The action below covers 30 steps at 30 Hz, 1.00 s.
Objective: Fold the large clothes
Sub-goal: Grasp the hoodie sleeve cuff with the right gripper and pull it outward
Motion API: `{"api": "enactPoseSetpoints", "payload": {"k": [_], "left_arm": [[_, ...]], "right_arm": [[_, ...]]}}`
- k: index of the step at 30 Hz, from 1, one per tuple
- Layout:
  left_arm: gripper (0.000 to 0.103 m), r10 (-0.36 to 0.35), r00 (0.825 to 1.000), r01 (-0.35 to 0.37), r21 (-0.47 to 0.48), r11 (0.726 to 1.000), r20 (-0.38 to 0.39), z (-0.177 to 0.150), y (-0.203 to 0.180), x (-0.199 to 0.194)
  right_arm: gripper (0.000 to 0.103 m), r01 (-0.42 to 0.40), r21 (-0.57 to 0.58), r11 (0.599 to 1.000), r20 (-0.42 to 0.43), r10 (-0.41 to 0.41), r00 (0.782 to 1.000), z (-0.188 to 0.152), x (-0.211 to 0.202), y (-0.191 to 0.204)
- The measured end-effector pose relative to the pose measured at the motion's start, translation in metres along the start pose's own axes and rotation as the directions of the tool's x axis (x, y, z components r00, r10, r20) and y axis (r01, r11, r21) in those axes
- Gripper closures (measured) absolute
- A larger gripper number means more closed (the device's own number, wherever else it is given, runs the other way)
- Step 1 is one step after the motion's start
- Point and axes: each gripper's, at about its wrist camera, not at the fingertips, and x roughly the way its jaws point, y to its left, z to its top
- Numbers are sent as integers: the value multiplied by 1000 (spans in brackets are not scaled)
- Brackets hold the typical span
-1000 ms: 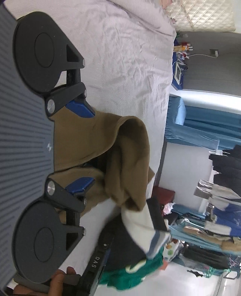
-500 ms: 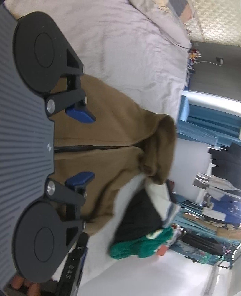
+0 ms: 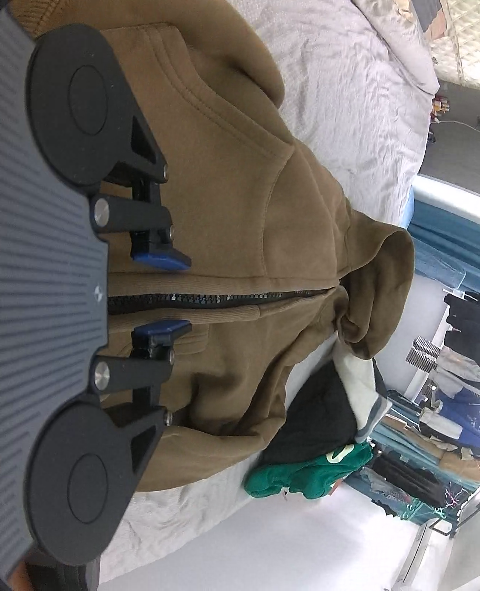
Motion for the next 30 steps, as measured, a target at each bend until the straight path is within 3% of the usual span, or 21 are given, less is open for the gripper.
{"api": "enactPoseSetpoints", "payload": {"k": [2, 5, 7, 10, 15, 20, 24, 30], "left_arm": [[68, -10, 1000, 10, -3, 1000, 1, 0, 4, 2], [68, -24, 1000, 24, -14, 1000, -1, 3, 10, 8], [68, -44, 999, 44, -32, 999, 0, 4, 14, 11], [68, -70, 998, 70, -53, 996, 7, 4, 21, 11], [68, -80, 997, 81, -58, 995, 22, 2, 22, 10], [68, -82, 996, 84, -55, 995, 33, 2, 23, 9], [68, -90, 995, 93, -65, 994, 43, 1, 26, 8], [68, -88, 994, 93, -78, 993, 64, -2, 29, 5]], "right_arm": [[29, 56, 43, 997, 16, -57, 998, -2, 7, -2], [45, 62, 125, 990, -2, -62, 998, -3, 18, -8], [68, 69, 164, 984, -33, -64, 997, -10, 25, -10], [90, 78, 228, 971, -69, -63, 996, -9, 28, -16], [93, 44, 283, 958, -96, -18, 995, 0, 17, -28], [94, 3, 339, 941, -69, 22, 997, 24, -8, -49], [94, -31, 375, 926, -1, 34, 999, 49, -34, -74], [95, -26, 382, 924, 178, -46, 983, 109, -81, -123]]}}
